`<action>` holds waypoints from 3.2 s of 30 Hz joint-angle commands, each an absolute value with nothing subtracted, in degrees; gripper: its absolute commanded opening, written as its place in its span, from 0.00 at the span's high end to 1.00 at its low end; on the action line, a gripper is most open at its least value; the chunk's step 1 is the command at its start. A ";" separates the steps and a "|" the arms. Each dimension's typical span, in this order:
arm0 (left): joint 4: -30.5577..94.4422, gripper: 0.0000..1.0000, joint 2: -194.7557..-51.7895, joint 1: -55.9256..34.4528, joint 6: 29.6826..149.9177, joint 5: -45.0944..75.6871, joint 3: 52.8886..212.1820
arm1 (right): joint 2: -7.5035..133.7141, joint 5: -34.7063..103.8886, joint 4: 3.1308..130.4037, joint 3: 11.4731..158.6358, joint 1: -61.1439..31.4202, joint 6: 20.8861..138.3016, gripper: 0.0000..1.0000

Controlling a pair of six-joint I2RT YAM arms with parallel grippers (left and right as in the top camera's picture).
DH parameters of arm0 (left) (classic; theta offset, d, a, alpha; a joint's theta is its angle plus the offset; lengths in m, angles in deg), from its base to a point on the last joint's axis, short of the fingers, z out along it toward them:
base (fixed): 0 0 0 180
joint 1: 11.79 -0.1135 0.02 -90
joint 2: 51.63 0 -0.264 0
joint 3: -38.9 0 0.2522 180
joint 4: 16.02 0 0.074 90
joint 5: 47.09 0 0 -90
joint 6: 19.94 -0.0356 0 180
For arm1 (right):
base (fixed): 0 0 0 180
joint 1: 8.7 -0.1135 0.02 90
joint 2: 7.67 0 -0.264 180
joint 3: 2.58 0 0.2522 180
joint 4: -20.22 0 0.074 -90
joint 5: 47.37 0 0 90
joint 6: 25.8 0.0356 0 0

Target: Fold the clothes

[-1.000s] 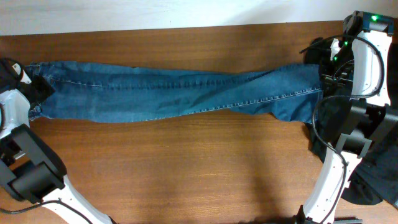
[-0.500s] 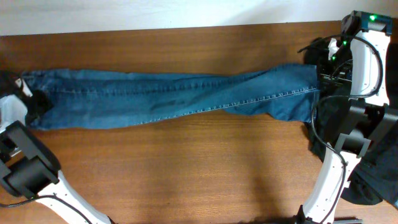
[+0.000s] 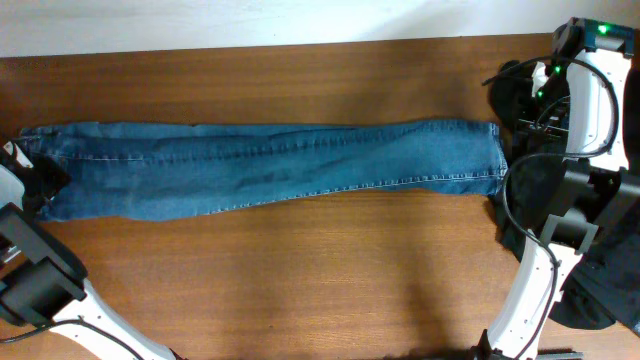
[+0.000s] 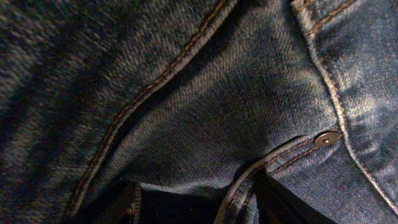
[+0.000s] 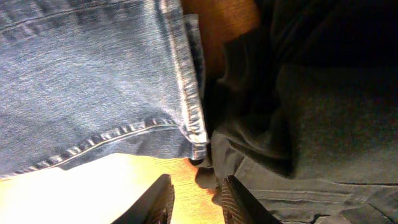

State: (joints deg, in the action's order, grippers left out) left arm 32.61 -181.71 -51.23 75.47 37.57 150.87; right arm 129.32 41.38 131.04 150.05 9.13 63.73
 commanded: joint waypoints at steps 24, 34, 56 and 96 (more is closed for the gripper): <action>33.83 0.41 -184.92 -53.57 76.00 42.16 149.93 | 127.77 38.51 111.02 120.82 9.41 63.64 0.31; 34.01 0.41 -184.92 -53.57 76.00 42.20 149.93 | 127.70 38.08 114.97 125.26 9.41 63.59 0.36; 34.49 0.41 -184.92 -53.57 76.00 42.20 149.93 | 129.67 33.07 111.21 129.37 9.80 62.81 0.36; 36.89 0.41 -184.92 -53.57 76.00 42.18 149.93 | 130.83 34.03 113.40 131.14 8.19 62.57 0.96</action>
